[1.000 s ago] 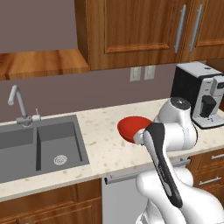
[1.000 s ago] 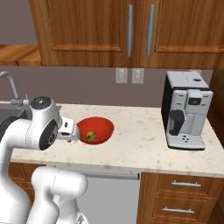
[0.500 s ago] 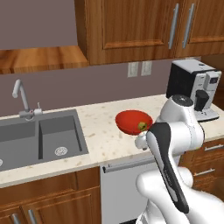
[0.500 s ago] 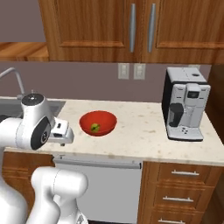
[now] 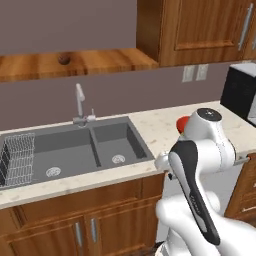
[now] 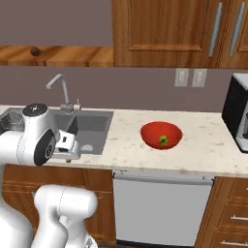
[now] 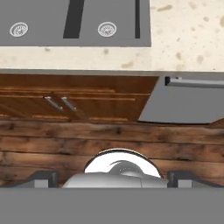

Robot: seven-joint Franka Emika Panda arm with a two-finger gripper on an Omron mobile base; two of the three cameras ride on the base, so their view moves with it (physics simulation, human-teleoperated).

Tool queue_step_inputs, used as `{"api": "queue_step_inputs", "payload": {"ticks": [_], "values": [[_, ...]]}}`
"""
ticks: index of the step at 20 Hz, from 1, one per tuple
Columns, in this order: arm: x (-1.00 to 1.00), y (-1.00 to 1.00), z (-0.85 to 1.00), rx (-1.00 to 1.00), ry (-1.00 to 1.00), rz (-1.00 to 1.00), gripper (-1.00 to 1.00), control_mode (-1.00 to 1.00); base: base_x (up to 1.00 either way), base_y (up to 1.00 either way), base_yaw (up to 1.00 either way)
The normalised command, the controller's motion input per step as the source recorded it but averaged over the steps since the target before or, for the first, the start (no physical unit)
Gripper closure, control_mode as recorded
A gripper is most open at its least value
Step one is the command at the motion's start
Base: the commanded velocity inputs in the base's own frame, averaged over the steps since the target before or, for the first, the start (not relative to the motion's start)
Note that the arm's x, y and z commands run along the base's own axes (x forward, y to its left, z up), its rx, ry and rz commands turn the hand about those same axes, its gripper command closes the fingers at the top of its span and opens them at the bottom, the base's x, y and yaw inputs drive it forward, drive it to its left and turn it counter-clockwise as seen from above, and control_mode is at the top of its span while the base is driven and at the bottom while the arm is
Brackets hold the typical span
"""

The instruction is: Pick the pears from the cabinet and place them in one bowl. Pick the banana from the sink and place it in the other bowl.

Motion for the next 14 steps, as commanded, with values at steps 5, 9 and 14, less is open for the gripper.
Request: {"api": "queue_step_inputs", "payload": {"ticks": [5, 9, 14], "values": [[0.0, 0.0, 0.0, 0.0, 0.0, 0.0, -1.0, 1.0, 0.0, 1.0, -0.07], [0.0, 0.0, 0.0, 0.0, 0.0, 0.0, -1.0, 1.0, 0.13, 0.88, -0.1], [0.0, 0.0, 0.0, 0.0, 0.0, 0.0, -1.0, 1.0, 0.4, 0.68, -0.14]]}}
